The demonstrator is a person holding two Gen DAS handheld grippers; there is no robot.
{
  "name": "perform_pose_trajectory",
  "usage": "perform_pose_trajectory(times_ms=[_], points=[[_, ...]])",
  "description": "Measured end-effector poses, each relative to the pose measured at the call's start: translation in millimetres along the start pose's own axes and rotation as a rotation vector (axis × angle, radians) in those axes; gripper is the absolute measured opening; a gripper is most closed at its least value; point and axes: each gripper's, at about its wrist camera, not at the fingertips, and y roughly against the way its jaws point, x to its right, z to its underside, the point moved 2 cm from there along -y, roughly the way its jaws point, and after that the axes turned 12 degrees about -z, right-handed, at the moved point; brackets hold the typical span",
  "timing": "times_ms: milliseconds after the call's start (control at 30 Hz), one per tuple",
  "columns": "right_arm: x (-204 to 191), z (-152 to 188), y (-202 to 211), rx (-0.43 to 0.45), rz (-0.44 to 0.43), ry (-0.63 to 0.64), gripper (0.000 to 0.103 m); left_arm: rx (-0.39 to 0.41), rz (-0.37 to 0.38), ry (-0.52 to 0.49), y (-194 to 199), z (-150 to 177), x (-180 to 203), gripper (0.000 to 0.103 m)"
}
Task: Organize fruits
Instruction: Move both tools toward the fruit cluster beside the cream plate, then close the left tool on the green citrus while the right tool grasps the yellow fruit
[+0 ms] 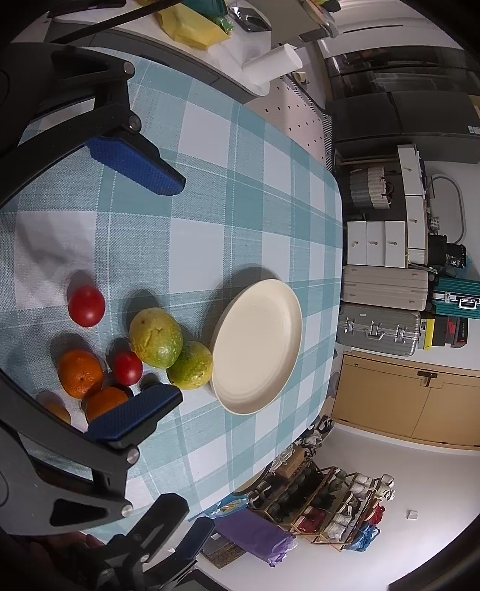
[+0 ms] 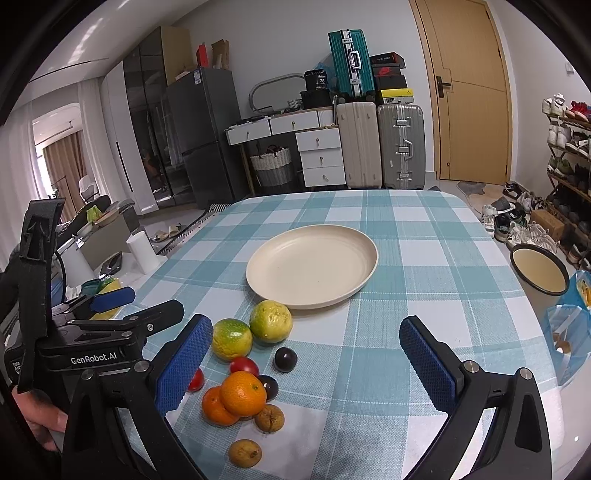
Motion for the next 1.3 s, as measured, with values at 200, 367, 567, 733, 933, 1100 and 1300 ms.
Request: perform_pose_trajectory(times_ms=[200, 367, 567, 733, 933, 1100, 1300], points=[[2.6, 2.6, -1.6, -0.006, -0.002, -0.009, 0.103, -0.023, 0.004, 0.003, -8.3, 1.2, 0.6, 0.102], [5.3, 3.0, -4.0, -0.008, -0.001, -0.018, 0.103, -0.046, 0.015, 0.005, -16.5, 3.0, 1.8, 0.102], [10.8, 5.4, -10.3, -0.018, -0.002, -0.028, 0.103, -0.065, 0.053, 0.006, -27.1, 4.9, 3.4, 0.102], [17.0, 8.3, -17.6, -0.029, -0.004, -0.043, 0.103, -0.100, 0.078, 0.005, -42.0, 6.1, 6.8, 0.102], [27.4, 12.3, -28.6, -0.047, -0.003, -0.065, 0.103, -0.155, 0.136, 0.022, -63.3, 6.7, 9.3, 0.102], [35.5, 12.9, -36.9, -0.063, -0.004, -0.078, 0.103, -0.186, 0.226, 0.031, -78.0, 6.5, 12.2, 0.102], [42.8, 10.3, -45.8, -0.068, -0.008, -0.092, 0.103, -0.213, 0.287, 0.030, -89.6, 6.8, 16.2, 0.089]])
